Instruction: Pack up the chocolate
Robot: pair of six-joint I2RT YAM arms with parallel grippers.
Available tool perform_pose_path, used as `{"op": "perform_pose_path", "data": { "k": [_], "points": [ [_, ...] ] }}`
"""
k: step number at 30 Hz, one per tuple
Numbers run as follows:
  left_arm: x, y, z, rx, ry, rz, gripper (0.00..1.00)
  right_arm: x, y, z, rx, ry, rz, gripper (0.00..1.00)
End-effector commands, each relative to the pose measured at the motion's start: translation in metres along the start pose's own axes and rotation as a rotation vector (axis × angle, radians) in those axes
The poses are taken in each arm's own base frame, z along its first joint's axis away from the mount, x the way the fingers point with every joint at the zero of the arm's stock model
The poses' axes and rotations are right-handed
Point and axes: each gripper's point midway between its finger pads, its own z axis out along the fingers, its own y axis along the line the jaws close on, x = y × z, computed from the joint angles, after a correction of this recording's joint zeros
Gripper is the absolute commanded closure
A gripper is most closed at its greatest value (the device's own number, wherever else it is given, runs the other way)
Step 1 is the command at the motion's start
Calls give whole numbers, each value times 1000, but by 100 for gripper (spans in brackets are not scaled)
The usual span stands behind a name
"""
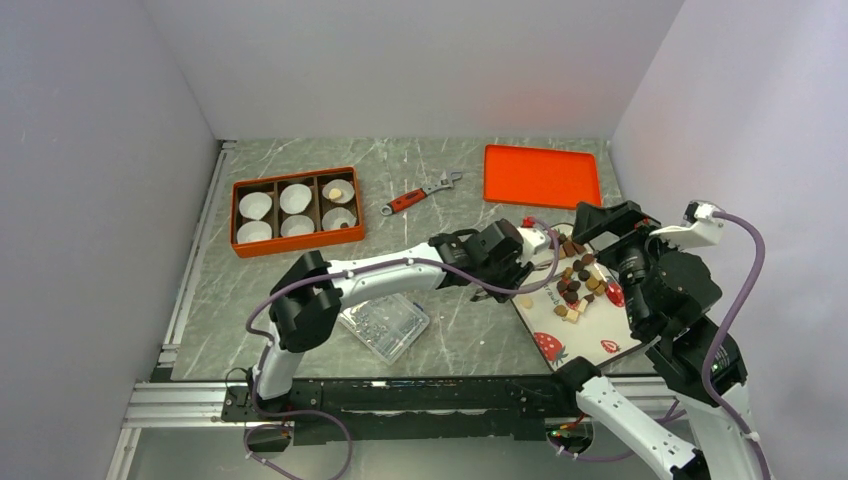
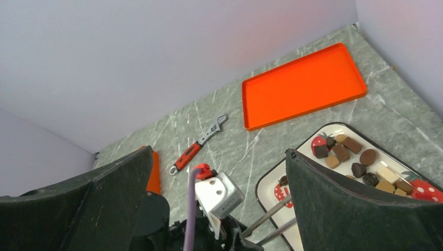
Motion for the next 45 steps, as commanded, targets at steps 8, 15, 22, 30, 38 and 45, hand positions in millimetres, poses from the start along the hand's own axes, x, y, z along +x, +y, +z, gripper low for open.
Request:
{"op": "perform_pose_path", "data": {
  "k": [8,15,22,30,38,45],
  "points": [
    [-21,-33,13,102,-46,54,55,-10,-1,0,29,-19,1,0],
    [-15,-34,25,108,-19,60,55,-9,1,1,21,-10,-6,0],
    [-10,-36,33,123,-1,55,55,-7,1,2,22,-4,-16,0],
    [-5,-34,40,117,17,45,56,-2,0,3,20,7,-27,0],
    [-3,-32,39,108,20,39,61,0,1,4,13,12,-32,0],
    [-14,-27,25,87,-10,38,67,2,1,4,10,16,-32,0]
  ]
}}
